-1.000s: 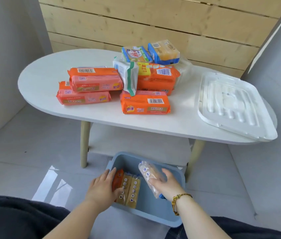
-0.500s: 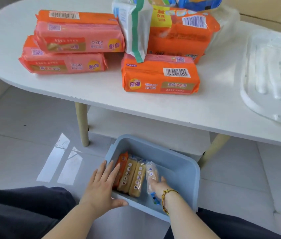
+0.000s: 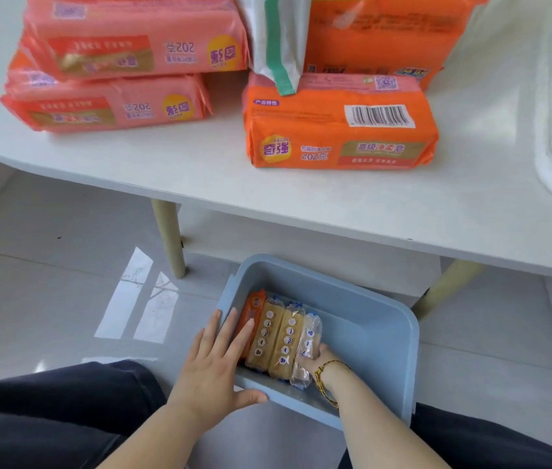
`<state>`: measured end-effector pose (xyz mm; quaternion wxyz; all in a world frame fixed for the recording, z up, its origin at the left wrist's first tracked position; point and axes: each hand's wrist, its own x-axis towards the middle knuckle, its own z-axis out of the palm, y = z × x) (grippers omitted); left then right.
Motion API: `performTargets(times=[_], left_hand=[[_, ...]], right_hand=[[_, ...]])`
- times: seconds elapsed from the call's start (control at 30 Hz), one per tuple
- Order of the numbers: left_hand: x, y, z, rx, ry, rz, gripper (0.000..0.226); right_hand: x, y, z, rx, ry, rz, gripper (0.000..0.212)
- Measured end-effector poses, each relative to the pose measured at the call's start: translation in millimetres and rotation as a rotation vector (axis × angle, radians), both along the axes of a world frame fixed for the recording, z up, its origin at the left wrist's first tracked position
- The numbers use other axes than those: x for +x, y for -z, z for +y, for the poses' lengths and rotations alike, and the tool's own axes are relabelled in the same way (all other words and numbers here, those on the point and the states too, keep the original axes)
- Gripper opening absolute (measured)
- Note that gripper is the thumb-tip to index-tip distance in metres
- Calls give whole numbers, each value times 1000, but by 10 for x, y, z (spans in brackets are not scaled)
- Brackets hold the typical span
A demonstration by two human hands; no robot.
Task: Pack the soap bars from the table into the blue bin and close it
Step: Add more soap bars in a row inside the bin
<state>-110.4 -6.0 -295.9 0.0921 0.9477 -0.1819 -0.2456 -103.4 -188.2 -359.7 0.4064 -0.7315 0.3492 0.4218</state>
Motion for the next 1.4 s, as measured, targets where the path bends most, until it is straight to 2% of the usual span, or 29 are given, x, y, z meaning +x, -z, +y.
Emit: performTargets(times=[0.07, 0.13, 0.2, 0.3, 0.4, 0.53, 0.63, 0.7, 0.77, 0.83, 0.97, 1.1, 1.17, 1.23, 1.4], left_hand=[[22, -49, -13, 117, 47, -104, 107], [35, -102, -31, 167, 28, -90, 99], [28, -113, -27, 124, 13, -74, 92], [3, -48, 7, 73, 4, 72, 97], [46, -184, 13, 63, -17, 34, 84], [112, -644, -98, -81, -2, -141, 61], [95, -1122, -200, -249, 25, -299, 48], [94, -1444, -225, -337, 29, -377, 43], [89, -1780, -212, -442, 94, -559, 35], [117, -2018, -173, -450, 174, -713, 31], [319, -2235, -38, -345, 162, -769, 33], [465, -2167, 104, -307, 1, -691, 41], [510, -2033, 140, -198, 18, -680, 67], [523, -2021, 129, -89, 23, -668, 75], [542, -1965, 55, -104, -13, -641, 70]], right_hand=[[-17, 1, 10, -21, -23, -16, 48], [-41, -46, 10, -43, -51, -23, 47], [-42, -142, -34, -59, -105, 7, 45], [4, -366, -175, -136, -172, 24, 40], [72, -658, -281, -180, -219, -35, 40], [70, -1096, -283, -149, -221, -128, 39], [4, -1539, -201, 5, -164, -182, 38], [-13, -1845, -170, 56, -208, -256, 36], [-26, -2197, -161, 76, -278, -363, 32], [-58, -2531, -181, 107, -326, -465, 27], [-11, -3202, -324, 136, -317, -693, 23], [331, -3641, -411, -37, -161, -956, 16], [582, -3723, -399, -159, -80, -1057, 15], [863, -3751, -382, -338, -44, -1133, 25], [1604, -3774, -323, -684, -85, -1132, 59]])
